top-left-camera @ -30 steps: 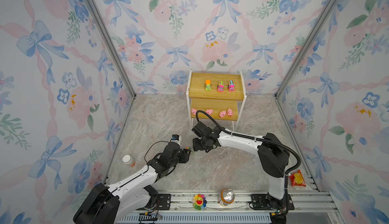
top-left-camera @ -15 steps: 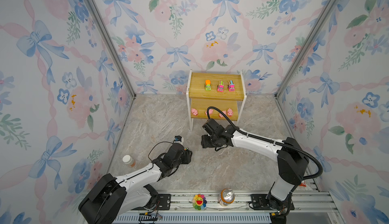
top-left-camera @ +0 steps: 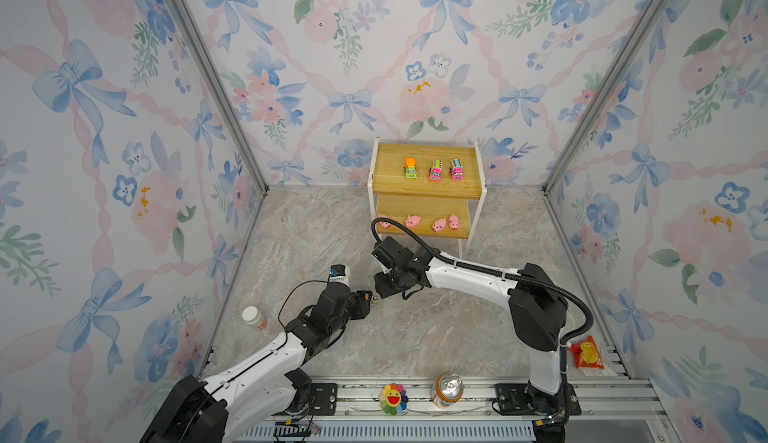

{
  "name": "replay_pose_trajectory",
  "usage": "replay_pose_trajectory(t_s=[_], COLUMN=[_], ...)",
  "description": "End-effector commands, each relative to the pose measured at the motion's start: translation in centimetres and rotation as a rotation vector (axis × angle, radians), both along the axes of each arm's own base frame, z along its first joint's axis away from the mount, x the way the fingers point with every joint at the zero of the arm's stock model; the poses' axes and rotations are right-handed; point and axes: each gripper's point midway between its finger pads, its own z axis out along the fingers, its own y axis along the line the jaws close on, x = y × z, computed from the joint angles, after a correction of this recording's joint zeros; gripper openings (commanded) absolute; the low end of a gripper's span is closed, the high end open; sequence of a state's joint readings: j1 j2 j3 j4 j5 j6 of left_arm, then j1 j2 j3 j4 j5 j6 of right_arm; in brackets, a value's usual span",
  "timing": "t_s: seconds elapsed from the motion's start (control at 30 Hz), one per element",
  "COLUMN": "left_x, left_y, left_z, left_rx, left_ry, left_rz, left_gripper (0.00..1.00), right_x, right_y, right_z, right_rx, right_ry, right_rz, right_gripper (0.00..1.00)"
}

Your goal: Place and organize the plastic toys onto the shelf

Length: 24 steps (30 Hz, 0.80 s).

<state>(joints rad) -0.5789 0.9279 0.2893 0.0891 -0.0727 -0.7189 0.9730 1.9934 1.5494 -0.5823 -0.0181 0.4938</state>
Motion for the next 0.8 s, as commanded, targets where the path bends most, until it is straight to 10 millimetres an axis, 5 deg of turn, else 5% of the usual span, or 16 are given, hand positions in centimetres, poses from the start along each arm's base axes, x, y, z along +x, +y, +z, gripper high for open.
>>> replay_pose_trajectory(t_s=[0.0, 0.77], left_x=[-1.0, -0.8], left_y=[0.9, 1.2], left_z=[-1.7, -2.1], left_rx=[0.006, 0.017], left_ry=[0.061, 0.072], left_rz=[0.007, 0.008], left_gripper=[0.54, 0.54], right_x=[-0.9, -0.4], right_y=[0.6, -0.4], right_z=[-0.9, -4.8], right_rx=[-0.024, -0.083], right_ry=[0.034, 0.087], right_rz=[0.041, -0.001], right_gripper=[0.47, 0.43])
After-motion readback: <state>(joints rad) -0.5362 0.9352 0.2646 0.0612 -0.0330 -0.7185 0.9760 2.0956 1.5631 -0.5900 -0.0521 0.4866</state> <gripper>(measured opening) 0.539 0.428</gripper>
